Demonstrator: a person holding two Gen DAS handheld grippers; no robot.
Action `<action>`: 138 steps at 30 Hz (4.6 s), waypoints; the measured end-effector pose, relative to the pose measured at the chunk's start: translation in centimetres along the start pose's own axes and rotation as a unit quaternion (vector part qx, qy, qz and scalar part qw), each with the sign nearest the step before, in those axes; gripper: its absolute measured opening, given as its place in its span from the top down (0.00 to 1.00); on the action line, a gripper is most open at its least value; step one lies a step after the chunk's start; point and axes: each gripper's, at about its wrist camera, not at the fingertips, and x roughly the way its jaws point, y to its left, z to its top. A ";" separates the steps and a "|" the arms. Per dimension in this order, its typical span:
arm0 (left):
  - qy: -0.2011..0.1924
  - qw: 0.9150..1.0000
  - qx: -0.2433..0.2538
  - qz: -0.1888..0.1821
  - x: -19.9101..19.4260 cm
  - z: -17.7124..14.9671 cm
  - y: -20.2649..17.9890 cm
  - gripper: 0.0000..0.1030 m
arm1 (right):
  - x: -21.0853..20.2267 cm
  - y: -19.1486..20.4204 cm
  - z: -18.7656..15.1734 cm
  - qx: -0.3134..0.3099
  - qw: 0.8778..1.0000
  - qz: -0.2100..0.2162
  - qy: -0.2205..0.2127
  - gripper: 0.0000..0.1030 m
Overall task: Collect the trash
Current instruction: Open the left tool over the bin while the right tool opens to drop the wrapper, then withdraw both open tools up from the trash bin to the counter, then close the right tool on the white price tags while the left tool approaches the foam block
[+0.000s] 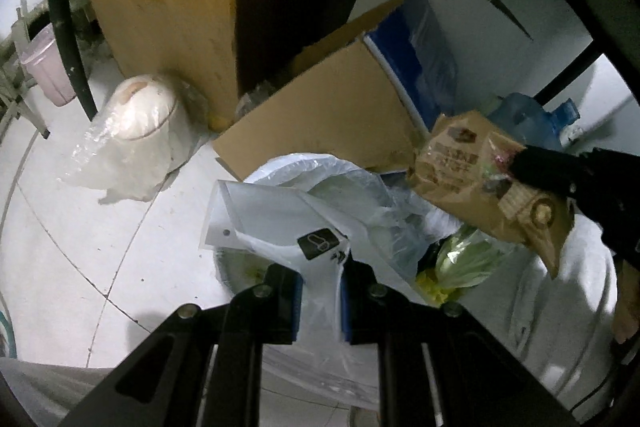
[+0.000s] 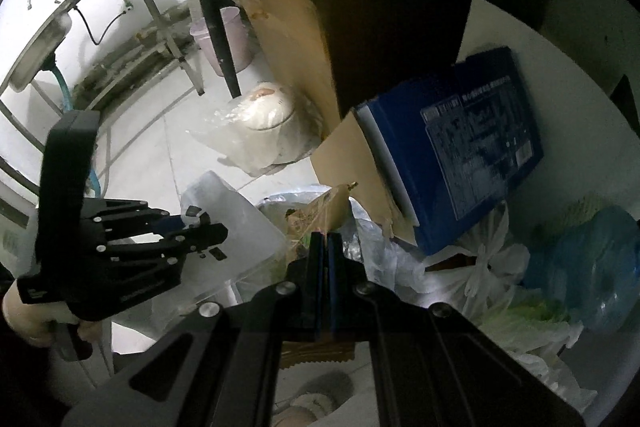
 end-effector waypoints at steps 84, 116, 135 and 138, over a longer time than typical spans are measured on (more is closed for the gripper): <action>-0.100 0.991 -0.049 0.068 -14.0 -2.2 3.5 0.43 | -7.1 6.6 1.3 -0.021 1.000 0.002 -0.014 0.77; -0.202 0.977 0.035 0.056 -25.5 1.4 -8.5 0.43 | -26.0 1.9 0.0 0.007 0.987 0.004 -0.158 0.77; -0.223 0.970 0.091 0.025 -27.6 5.5 -17.0 0.43 | -35.2 -7.2 -0.3 0.058 0.973 -0.047 -0.219 0.69; -0.235 0.967 0.100 0.017 -27.7 6.2 -18.6 0.43 | -36.4 -9.5 -0.7 0.071 0.969 -0.061 -0.229 0.59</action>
